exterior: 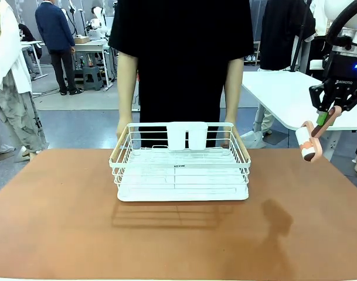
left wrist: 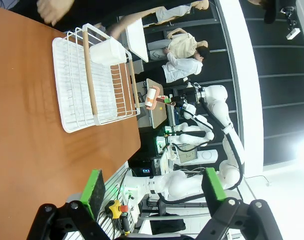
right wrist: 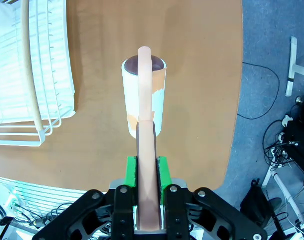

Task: Clean the table.
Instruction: Place the Lint Roller down when the Dish drying rack is positioned in the middle of the table.

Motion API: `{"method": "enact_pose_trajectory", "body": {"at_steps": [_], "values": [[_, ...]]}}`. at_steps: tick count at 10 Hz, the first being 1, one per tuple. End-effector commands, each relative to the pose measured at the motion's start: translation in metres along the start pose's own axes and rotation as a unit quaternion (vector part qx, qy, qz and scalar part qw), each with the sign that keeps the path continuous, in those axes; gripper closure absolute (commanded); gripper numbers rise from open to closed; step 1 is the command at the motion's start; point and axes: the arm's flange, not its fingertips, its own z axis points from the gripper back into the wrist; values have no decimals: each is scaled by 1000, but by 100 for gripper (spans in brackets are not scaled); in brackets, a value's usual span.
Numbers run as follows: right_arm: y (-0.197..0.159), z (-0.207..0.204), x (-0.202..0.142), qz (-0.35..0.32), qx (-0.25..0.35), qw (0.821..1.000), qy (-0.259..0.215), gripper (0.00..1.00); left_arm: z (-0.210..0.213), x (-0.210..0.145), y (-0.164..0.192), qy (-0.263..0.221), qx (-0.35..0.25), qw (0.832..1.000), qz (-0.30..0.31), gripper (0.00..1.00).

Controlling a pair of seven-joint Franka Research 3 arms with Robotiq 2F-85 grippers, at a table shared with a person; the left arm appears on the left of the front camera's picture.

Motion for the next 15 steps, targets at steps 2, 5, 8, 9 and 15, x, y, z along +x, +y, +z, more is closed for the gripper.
{"method": "enact_pose_trajectory", "body": {"at_steps": [2, 5, 8, 9, 15], "values": [[0, 1, -2, -3, -4, 1000, 1, 79, 3, -1, -1, -1, 1, 1000, -1, 0], [0, 1, -2, -3, -4, 1000, 1, 79, 3, -1, -1, -1, 1, 1000, -1, 0], [7, 1, 3, -83, 33, 996, -2, 79, 3, -1, -1, -1, 1, 1000, -1, 0], [11, -1, 2, -199, 46, 979, -26, 79, 3, -1, -1, -1, 1, 1000, -1, 0], [4, -26, 14, -565, 175, 801, -91, 79, 3, -1, -1, -1, 1, 1000, -1, 0]]}}
